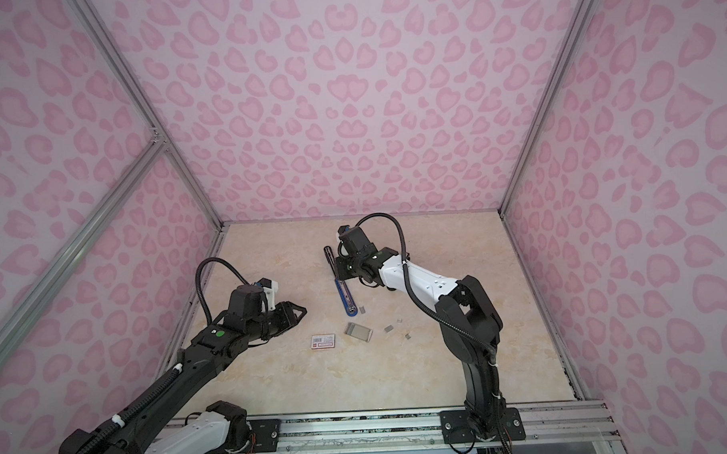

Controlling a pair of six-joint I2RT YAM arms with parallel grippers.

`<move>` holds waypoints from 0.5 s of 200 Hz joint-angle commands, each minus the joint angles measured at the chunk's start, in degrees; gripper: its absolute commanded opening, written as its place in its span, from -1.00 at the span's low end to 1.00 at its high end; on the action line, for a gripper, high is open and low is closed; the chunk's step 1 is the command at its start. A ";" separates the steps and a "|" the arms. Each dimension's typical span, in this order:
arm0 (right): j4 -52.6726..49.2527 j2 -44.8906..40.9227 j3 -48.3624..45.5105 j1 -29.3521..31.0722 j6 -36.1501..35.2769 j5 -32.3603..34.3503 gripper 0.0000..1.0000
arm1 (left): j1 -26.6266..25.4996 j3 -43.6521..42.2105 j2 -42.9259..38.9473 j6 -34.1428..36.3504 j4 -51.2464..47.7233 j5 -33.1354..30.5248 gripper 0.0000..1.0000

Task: Load the staples into the stapler
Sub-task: 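Carry the strip with the right gripper over the blue stapler's open channel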

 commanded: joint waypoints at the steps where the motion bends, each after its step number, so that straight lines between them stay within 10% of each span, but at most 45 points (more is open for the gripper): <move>1: -0.33 2.48 1.62 0.51 -1.08 4.31 -0.67 | 0.13 0.13 1.22 1.04 1.08 1.05 -0.13; 100: 2.17 8.72 3.35 2.28 0.30 9.03 -0.68 | 0.19 -0.74 2.32 0.97 3.32 3.88 0.04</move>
